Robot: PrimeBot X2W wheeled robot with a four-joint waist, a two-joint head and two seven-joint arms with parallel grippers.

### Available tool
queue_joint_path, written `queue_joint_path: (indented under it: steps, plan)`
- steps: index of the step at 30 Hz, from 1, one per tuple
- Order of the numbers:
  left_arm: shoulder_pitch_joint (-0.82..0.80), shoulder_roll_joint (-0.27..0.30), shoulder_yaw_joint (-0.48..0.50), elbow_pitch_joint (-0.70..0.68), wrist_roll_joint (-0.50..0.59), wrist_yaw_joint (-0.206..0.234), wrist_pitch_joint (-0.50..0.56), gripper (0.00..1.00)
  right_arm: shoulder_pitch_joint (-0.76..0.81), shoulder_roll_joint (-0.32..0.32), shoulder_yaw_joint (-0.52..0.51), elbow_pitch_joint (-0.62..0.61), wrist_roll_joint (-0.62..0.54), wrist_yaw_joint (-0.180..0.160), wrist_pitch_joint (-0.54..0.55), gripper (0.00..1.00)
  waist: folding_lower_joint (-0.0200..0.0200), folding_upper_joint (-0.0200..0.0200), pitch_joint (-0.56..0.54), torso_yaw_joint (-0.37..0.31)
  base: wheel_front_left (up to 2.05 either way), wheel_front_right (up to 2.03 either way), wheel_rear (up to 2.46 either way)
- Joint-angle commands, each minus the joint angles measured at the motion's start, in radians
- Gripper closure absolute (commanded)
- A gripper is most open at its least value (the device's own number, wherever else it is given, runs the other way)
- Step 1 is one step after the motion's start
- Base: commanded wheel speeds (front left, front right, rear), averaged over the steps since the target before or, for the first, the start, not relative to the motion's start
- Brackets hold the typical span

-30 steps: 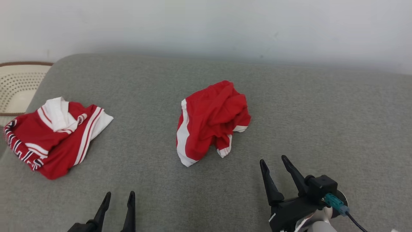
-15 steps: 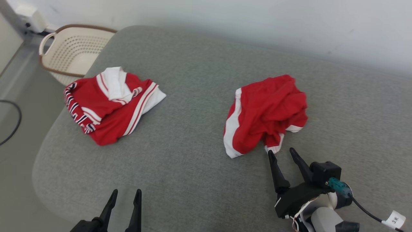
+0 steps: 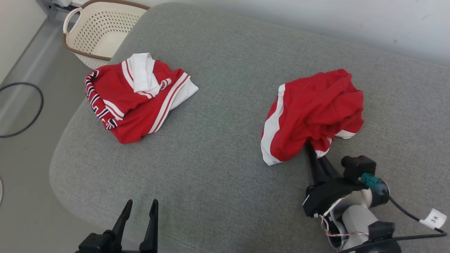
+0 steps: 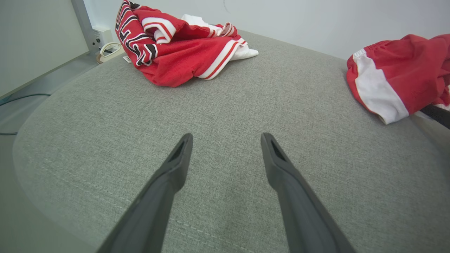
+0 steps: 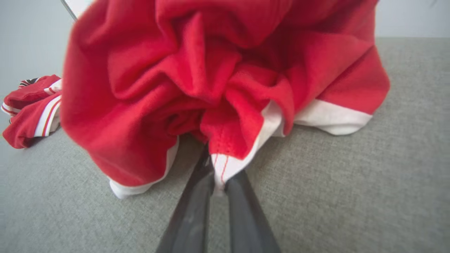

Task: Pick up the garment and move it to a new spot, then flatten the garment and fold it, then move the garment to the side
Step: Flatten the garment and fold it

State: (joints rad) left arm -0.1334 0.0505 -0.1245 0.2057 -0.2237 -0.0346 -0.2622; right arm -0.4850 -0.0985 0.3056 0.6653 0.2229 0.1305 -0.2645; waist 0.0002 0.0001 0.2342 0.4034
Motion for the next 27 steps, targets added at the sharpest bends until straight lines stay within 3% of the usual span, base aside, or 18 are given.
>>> queue_joint_path:
  steps: [1,5,14,22,26,27]
  plan:
    - [-0.011,0.0,0.0,0.001,-0.012,0.0,-0.004,0.0,0.008,-0.014,-0.004,-0.033,0.006,0.0,0.0,1.0,-0.0002,-0.0001,0.003,-0.015,0.0,0.0,0.0]
    - [-0.001,0.0,0.004,0.008,-0.013,-0.006,-0.004,0.0,0.036,-0.063,-0.083,-0.188,0.017,0.0,0.0,1.0,-0.0002,-0.0001,-0.009,-0.072,0.0,0.0,0.0]
    - [0.009,0.0,0.0,0.021,-0.01,-0.013,-0.004,0.0,0.024,-0.161,-0.249,-0.346,-0.005,0.0,0.0,1.0,-0.0002,-0.0001,-0.04,-0.164,0.0,0.0,0.0]
    - [0.013,0.0,-0.003,0.036,-0.012,-0.017,-0.004,0.0,0.01,-0.22,-0.337,-0.319,-0.025,0.0,0.0,1.0,-0.0002,-0.0001,-0.068,-0.191,0.0,0.0,0.0]
    - [0.019,0.0,0.0,0.04,-0.008,-0.021,-0.004,0.0,0.036,-0.213,-0.35,-0.219,-0.027,0.0,0.0,1.0,-0.0002,-0.0001,-0.08,-0.193,0.0,0.0,0.0]
    - [0.024,0.0,-0.001,0.039,-0.008,-0.022,-0.004,0.0,0.035,-0.212,-0.34,-0.189,-0.024,0.0,0.0,0.74,-0.0002,-0.0001,-0.082,-0.193,0.0,0.0,0.0]
